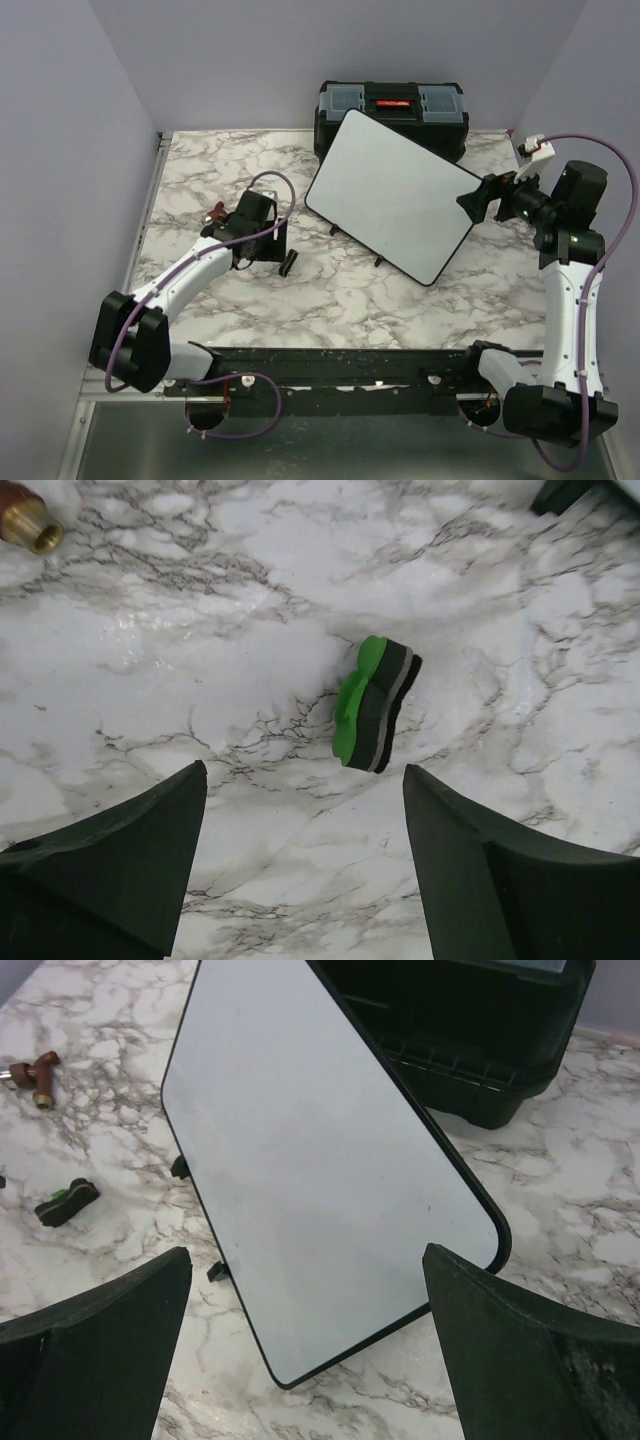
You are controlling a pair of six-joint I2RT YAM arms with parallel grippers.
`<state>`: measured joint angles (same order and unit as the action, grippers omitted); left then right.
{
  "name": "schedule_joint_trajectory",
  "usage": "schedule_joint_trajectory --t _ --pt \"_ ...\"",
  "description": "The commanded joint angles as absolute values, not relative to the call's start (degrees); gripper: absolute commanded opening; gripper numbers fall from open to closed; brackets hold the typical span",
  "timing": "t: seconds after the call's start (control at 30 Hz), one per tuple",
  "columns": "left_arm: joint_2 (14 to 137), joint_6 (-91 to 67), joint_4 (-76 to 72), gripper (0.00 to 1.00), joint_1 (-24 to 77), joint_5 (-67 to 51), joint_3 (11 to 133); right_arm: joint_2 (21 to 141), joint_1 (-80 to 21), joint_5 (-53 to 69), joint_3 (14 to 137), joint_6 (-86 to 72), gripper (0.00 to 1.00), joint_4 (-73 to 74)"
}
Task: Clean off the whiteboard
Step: Place the whiteboard eraser at the center of the board.
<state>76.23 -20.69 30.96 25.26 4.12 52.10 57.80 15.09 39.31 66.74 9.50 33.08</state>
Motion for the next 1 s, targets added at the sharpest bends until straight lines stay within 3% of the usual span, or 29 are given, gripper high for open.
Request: schedule_joint_trajectory --t 0.0,0.07,0.17,0.33,0.67,0.97 --pt "65.0 -19.7 27.4 0.78 24.7 1.7 54.3 58.6 15.4 45.1 70.7 6.6 1.00 33.3" --pt "59.7 -20.5 24.7 0.80 23.1 -3.4 53.2 58.6 15.3 45.8 71.6 4.5 1.00 32.3" --pt "48.9 -23.2 19.1 0.98 18.8 -9.4 49.4 58.6 15.3 45.3 73.2 0.2 1.00 30.0" --pt "35.1 -26.5 15.8 0.99 11.9 -12.7 46.5 58.6 15.4 46.6 74.6 -10.1 1.00 26.0" --pt "30.9 -24.2 23.6 0.99 11.0 -15.8 49.5 57.7 15.3 52.2 75.1 -9.7 1.00 25.8" --pt "26.4 -23.4 26.4 0.99 11.0 -15.3 48.0 54.3 15.3 35.0 73.2 -19.0 1.00 25.2"
